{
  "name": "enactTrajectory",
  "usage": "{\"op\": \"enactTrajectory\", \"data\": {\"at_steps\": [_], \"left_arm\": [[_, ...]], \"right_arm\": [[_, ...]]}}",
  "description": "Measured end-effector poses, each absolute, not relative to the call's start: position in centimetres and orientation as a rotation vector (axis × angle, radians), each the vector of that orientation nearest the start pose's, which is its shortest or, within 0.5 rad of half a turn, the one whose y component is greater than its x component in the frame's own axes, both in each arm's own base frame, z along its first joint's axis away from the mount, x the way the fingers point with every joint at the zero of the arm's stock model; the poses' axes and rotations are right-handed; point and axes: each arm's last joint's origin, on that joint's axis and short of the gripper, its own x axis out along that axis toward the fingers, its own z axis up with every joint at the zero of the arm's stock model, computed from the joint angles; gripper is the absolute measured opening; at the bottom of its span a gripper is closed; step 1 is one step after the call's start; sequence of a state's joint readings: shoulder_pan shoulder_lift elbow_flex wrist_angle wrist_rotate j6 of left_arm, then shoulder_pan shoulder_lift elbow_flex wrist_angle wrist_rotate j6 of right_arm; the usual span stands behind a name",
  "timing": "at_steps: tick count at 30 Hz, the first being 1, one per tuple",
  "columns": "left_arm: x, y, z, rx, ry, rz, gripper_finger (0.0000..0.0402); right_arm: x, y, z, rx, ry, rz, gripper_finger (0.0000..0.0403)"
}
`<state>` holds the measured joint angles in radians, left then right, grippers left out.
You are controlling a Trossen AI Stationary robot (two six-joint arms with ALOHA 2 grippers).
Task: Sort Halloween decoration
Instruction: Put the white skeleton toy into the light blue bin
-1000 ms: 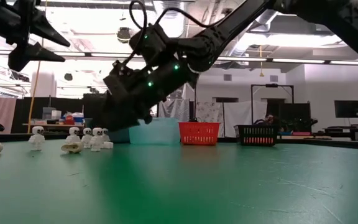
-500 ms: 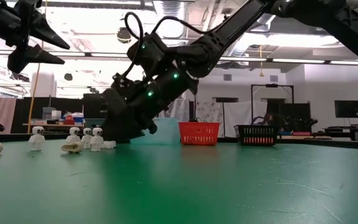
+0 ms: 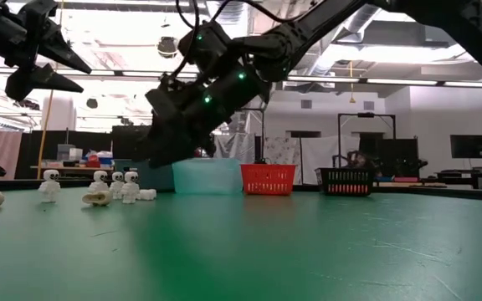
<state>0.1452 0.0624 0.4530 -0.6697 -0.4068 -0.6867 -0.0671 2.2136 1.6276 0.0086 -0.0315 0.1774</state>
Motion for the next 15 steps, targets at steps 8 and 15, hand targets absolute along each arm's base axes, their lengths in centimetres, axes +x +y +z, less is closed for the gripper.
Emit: {"op": "enactTrajectory", "data": {"at_steps": [8,15], "left_arm": [[4.8,1.9,24.3,-0.604,0.079,0.64,0.021],[4.8,1.9,24.3,-0.604,0.078,0.642,0.021]], "right_arm": [[49.8,-1.5,16.2,0.174,0.605,-0.105,0.0225],[49.4,-1.6,15.4,0.152,0.668,-0.241,0.0225]]}}
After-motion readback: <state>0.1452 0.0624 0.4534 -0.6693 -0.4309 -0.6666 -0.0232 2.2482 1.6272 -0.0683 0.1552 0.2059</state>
